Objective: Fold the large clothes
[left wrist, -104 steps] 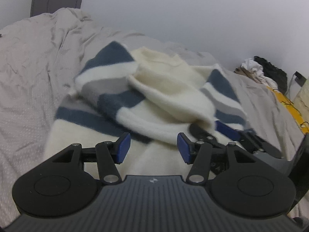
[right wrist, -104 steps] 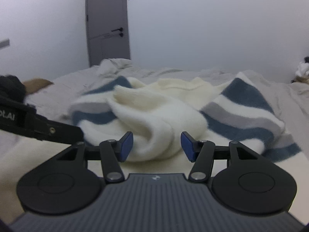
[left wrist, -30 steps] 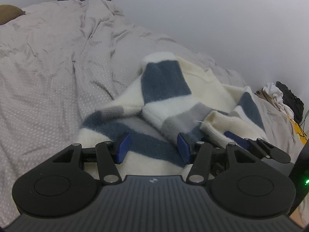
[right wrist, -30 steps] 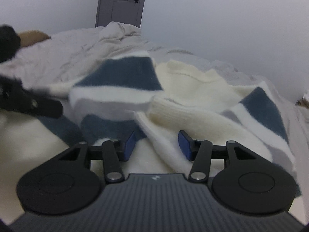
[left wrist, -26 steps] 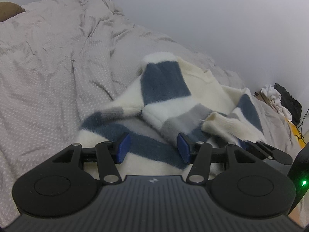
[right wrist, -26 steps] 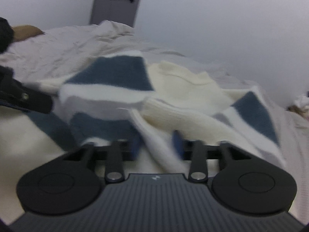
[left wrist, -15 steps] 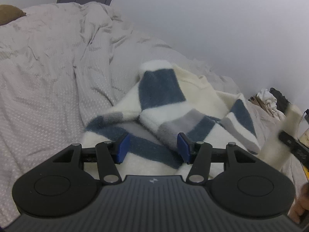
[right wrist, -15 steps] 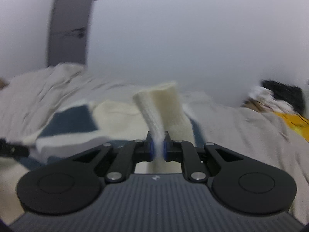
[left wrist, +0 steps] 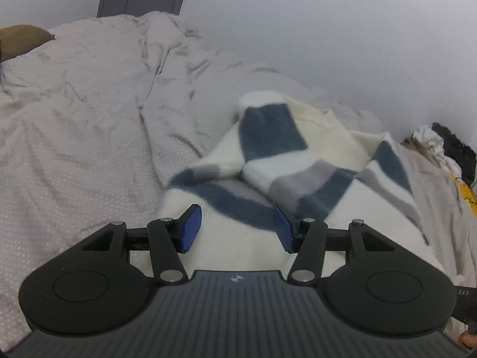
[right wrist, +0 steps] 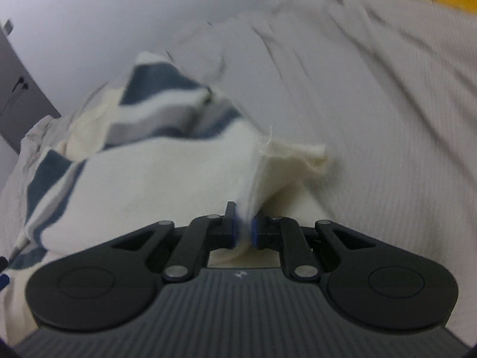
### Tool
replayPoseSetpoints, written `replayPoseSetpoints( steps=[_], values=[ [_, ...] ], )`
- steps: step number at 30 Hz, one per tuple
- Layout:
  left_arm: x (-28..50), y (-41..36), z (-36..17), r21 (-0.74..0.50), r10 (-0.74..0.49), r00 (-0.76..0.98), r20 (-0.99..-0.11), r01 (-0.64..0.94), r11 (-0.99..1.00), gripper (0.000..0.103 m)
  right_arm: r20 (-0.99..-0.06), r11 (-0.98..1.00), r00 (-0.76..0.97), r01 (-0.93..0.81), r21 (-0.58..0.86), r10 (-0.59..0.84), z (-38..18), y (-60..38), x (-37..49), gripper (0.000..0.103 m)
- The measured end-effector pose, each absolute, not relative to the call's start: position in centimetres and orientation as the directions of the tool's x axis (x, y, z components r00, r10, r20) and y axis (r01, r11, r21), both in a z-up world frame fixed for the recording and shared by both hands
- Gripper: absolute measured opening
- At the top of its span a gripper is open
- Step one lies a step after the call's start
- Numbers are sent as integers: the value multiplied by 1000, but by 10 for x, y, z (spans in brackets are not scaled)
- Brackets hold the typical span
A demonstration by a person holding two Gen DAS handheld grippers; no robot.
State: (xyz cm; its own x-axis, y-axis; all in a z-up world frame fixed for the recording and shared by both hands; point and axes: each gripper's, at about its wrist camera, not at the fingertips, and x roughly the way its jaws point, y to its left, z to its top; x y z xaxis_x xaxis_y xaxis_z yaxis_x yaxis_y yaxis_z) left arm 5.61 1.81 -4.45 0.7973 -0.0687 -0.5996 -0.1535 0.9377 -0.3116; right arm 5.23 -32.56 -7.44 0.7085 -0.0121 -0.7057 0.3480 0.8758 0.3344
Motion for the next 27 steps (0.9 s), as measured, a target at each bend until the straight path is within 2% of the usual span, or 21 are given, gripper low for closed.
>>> replayPoseSetpoints(
  steps=[4,8,12,13,15,19,23,27],
  values=[
    [50,26,-49,-306,-78,778,-624,-151,940,59,-710,901,704,310,303,-3,-72,-320,54,15],
    [36,40,-43,-374,-120,770,-627,-162,913,59,-726,889,686,300,345,50,-62,-327,39,20],
    [17,56,-32,-423,-149,755,-639,-183,888,60,-750,855,651,314,412,123,-54,-342,17,47],
    [12,63,-30,-448,-168,747,-644,-190,874,60,-750,845,646,316,431,141,-54,-345,12,50],
    [5,73,-33,-496,-206,729,-652,-205,844,60,-761,832,629,330,446,159,-54,-348,1,55],
    [-5,88,-51,-539,-232,669,-706,-295,789,60,-769,793,619,383,473,160,-58,-356,-11,56],
    [-11,96,-60,-565,-230,662,-713,-348,749,60,-766,778,630,418,469,123,-56,-363,-17,58],
    [-9,92,-64,-588,-272,654,-706,-327,740,60,-751,751,655,452,482,87,-53,-373,-23,76]
  ],
)
